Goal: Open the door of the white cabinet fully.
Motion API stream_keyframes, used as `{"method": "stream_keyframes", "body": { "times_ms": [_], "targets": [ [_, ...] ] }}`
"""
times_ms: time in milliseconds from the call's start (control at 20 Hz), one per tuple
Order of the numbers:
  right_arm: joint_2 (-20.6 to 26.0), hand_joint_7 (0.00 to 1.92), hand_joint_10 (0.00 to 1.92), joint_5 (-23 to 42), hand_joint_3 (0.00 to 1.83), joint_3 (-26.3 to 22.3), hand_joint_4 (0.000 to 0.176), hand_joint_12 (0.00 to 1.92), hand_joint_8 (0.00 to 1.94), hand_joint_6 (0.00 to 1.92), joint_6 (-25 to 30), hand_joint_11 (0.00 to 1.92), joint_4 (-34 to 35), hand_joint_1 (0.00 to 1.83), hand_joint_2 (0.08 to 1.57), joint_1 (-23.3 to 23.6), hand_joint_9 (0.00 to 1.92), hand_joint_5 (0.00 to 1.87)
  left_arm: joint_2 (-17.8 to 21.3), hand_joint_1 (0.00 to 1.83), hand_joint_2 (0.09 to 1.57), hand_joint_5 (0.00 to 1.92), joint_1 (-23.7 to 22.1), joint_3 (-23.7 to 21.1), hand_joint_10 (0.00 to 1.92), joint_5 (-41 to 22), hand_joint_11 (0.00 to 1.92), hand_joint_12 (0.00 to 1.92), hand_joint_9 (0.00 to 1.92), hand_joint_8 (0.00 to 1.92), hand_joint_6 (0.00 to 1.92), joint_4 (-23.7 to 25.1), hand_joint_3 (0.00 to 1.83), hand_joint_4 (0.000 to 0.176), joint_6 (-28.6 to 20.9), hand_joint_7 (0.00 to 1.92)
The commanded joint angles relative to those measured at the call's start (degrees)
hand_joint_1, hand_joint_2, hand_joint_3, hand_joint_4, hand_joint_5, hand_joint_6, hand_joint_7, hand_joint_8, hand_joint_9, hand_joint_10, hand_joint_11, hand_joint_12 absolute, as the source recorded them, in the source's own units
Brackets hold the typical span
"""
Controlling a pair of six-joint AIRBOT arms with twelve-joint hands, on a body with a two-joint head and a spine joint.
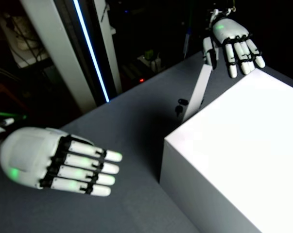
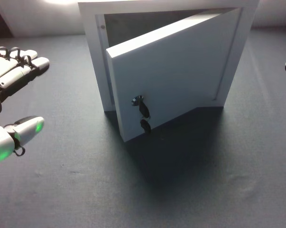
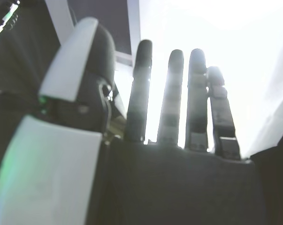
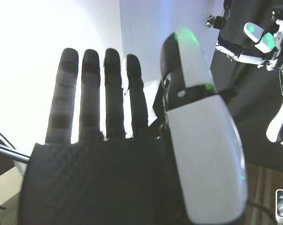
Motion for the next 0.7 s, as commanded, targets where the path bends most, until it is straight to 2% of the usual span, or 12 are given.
{"method": "stream_keyframes", "body": {
  "times_ms": [0,100,250,350,450,550,650],
  "targets": [
    [0.2,0.2,0.01,6.6,0.02,0.3,0.052,0.08,0.0,0.0,0.5,0.01,1.8,0.61,1.34,0.6,0.09,0.23,-0.1,0.17,1.43,0.08,-0.7,0.4,0.01,-7.0,0.0,0.37,0.09,0.0,0.0,-0.1,0.01,0.0,-0.3,0.07],
    [0.1,0.21,0.01,6.6,0.01,0.3,0.041,0.08,0.0,0.0,0.5,0.04,1.8,0.62,1.34,0.7,0.12,0.23,-0.6,0.23,1.44,0.06,-1.1,0.6,0.0,-6.8,0.0,0.3,0.07,0.0,0.0,0.5,0.01,0.0,-0.8,0.07],
    [0.1,0.21,0.0,6.6,0.0,0.3,0.027,0.07,0.0,0.0,0.6,0.03,1.8,0.62,1.35,0.7,0.11,0.23,-2.0,0.24,1.43,0.06,-2.3,1.2,0.0,-5.7,0.0,0.32,0.07,0.0,0.0,2.9,0.0,0.0,-2.8,0.07],
    [0.1,0.22,0.0,6.6,0.0,0.3,0.035,0.07,0.0,0.0,0.6,0.02,1.8,0.6,1.35,0.7,0.11,0.22,-3.3,0.26,1.42,0.09,-3.6,1.7,0.0,-4.6,0.0,0.39,0.11,0.0,0.0,5.0,0.0,0.0,-4.4,0.11],
    [0.0,0.23,0.01,6.6,0.0,0.3,0.047,0.07,0.01,0.0,0.7,0.04,1.8,0.6,1.34,0.7,0.12,0.23,-4.3,0.17,1.42,0.11,-4.6,2.2,0.0,-4.3,0.0,0.43,0.13,0.0,0.0,6.4,0.0,0.0,-5.9,0.12],
    [0.0,0.22,0.0,6.6,0.0,0.4,0.072,0.06,0.0,0.0,0.7,0.02,1.8,0.61,1.35,0.7,0.1,0.24,-5.1,0.16,1.45,0.09,-5.4,2.6,0.0,-4.2,0.0,0.33,0.12,0.0,0.0,7.4,0.01,0.0,-6.6,0.12],
    [-0.1,0.23,0.0,6.6,0.0,0.4,0.066,0.06,0.0,0.0,0.7,0.02,1.8,0.63,1.35,0.6,0.1,0.25,-5.8,0.15,1.45,0.09,-6.3,2.9,0.01,-3.9,0.01,0.33,0.13,0.0,0.0,8.1,0.01,0.0,-6.7,0.13]
  ]
}}
